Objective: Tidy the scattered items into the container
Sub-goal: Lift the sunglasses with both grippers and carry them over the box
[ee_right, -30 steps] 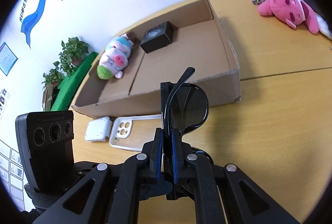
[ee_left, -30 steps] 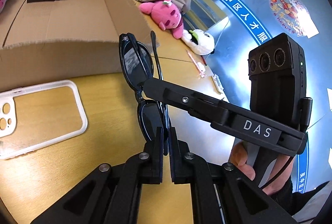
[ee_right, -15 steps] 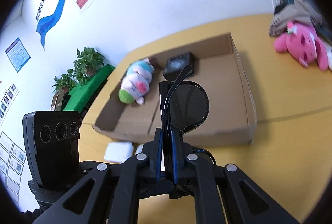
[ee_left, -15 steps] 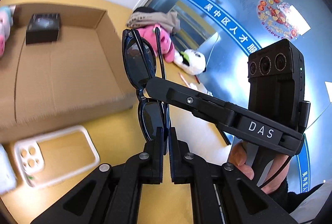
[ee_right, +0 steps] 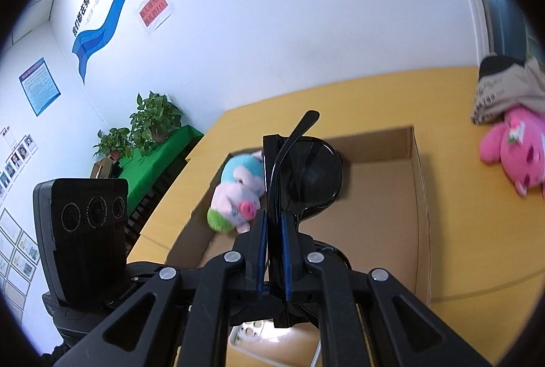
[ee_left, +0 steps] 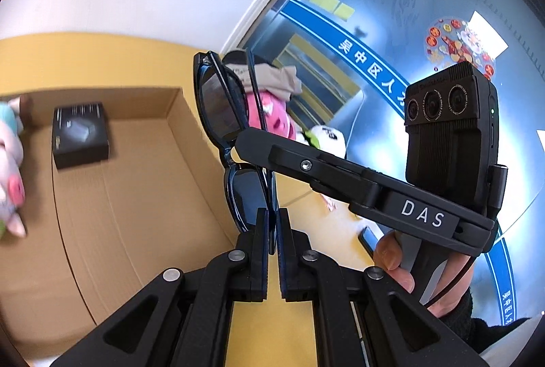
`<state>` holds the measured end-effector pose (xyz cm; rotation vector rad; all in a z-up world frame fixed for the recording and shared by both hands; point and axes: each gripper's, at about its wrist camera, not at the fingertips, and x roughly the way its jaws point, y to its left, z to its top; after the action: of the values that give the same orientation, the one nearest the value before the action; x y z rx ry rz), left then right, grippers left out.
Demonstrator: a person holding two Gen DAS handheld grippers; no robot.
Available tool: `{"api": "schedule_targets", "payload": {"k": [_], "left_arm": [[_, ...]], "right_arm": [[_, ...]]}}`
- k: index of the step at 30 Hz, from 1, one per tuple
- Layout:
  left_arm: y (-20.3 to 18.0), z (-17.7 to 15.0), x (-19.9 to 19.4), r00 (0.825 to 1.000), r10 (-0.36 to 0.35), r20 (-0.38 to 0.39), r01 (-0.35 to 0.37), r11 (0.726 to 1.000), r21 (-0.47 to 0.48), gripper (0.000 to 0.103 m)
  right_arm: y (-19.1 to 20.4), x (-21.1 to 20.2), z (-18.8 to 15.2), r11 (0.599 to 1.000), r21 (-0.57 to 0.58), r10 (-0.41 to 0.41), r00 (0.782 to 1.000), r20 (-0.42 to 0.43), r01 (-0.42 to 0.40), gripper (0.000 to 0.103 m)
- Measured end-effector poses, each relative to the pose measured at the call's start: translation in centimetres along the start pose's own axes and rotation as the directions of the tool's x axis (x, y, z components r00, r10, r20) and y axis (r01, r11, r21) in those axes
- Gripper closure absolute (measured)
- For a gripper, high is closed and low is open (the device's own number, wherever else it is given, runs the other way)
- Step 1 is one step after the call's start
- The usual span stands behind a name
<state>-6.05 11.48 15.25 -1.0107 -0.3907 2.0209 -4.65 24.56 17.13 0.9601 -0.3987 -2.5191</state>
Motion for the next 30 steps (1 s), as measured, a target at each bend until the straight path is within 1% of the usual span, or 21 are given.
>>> {"api": "schedule_targets", "payload": {"k": [5,10,13,18,24,30], "left_arm": [[0.9,2.8,0.4,1.000,-0.015,0.011,0.015,1.000,-0.009,0.099],[2.0,5.1,1.6,1.000,0.003,0.005,-0.003,1.000,-0.016,0.099],[3.4,6.4,2.3,1.000,0.014,-0.009,-0.014,0.999,-0.031,0.099],[5.6,8.3,3.2,1.000,0.000,-0.015,-0.001,0.999,-0.052,0.099],[7.4,9.6,5.1,0.999,-0.004,-0.035,0.002,0.998,-0.059,0.099],[9.3,9.8,6.9,0.998,-0.014,-0.060,0.009,0.996,-0.089,0.099]], "right_arm": [[-0.1,1.1,2.8,1.000,-0.011,-0.008,1.000,0.001,0.008,0.096],[-1.3,3.2,5.0,1.000,-0.007,-0.010,1.000,-0.001,0.010,0.096],[-1.8,5.0,6.1,1.000,-0.004,-0.013,1.000,-0.018,0.013,0.096],[-2.4,7.3,7.8,1.000,-0.008,-0.026,0.999,-0.029,0.025,0.096],[-3.9,9.3,8.5,0.999,-0.001,-0.041,0.998,-0.043,0.041,0.096],[-5.3,11.3,8.5,0.998,0.008,-0.057,0.996,-0.075,0.058,0.096]]}}
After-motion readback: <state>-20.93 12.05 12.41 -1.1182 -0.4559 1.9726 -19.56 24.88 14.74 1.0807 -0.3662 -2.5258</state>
